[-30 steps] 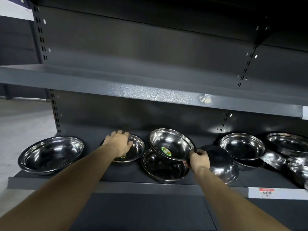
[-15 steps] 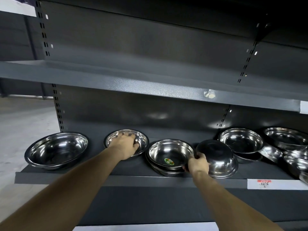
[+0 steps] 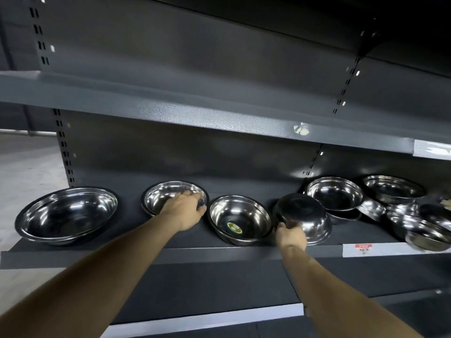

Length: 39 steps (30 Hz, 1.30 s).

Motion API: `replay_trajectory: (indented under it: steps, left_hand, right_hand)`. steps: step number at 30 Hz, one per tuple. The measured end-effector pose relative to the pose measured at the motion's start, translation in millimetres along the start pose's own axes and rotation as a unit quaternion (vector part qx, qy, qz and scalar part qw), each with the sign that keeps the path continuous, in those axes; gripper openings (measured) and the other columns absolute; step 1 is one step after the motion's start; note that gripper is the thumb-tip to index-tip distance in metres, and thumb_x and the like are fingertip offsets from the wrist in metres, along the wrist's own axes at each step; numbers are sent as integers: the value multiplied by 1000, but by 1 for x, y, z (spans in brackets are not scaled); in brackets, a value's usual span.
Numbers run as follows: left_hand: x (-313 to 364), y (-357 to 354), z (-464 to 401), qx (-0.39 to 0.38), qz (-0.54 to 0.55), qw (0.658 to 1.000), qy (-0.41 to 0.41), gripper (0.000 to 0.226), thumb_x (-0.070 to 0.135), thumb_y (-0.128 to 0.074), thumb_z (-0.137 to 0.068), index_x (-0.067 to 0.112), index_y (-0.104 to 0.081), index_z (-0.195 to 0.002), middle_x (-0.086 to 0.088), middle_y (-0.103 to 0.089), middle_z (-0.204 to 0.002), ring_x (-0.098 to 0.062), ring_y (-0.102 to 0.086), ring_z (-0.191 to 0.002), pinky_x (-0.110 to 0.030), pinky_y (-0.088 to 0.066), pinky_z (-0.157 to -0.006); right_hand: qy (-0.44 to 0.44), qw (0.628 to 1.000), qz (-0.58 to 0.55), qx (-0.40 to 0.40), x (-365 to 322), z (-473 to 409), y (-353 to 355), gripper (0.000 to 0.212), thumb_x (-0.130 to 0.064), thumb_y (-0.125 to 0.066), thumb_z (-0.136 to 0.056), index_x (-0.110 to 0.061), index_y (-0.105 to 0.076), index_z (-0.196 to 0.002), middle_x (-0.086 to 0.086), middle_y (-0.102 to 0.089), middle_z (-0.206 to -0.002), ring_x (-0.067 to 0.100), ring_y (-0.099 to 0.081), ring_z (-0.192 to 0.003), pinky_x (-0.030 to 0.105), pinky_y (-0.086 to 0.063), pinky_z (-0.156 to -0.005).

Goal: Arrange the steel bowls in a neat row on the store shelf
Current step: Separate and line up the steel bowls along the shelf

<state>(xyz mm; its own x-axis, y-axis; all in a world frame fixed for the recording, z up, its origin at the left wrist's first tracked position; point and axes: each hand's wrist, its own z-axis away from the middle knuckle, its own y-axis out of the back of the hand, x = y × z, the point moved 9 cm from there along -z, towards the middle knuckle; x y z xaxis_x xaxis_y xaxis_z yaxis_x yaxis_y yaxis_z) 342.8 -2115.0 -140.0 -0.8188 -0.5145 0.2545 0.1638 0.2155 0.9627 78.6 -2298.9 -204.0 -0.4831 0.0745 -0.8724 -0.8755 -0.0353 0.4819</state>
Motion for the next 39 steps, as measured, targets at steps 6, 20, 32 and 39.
replay_trajectory:
  steps: [6,20,32,39]
  left_hand:
    - [51,-18,-9,-12,22,998,-51,50,46,-42,-97,20,-47,-140,-6,-50,-142,-27,-46,-131,-41,-42,-102]
    - [187,-56,-37,-34,5,995,-93,40,45,-45,-95,21,-56,-126,-4,-57,-134,-28,-50,-127,-40,-42,-101]
    - [260,-108,-73,-56,25,998,-19,58,47,-43,-97,21,-36,-149,-6,-49,-144,-27,-46,-132,-40,-40,-106]
    - [254,-107,-98,-57,-41,997,34,51,53,-33,-98,19,-50,-133,-12,-56,-135,-31,-49,-127,-43,-37,-108]
  right_hand:
    - [-12,1000,20,13,10,-8,30,38,-22,-52,-97,2,-59,-125,25,-67,-120,41,-61,-115,40,-46,-103]
    - [-38,999,-22,-29,53,-82,99,34,-17,-54,-90,0,-57,-119,22,-71,-109,40,-66,-104,48,-52,-96]
    - [8,988,-36,-148,55,-171,97,33,-26,-67,-84,-12,-65,-113,13,-74,-106,36,-69,-102,49,-54,-95]
    - [40,981,-29,-185,50,-186,83,47,-38,-71,-84,-15,-62,-124,10,-63,-124,31,-65,-110,46,-52,-100]
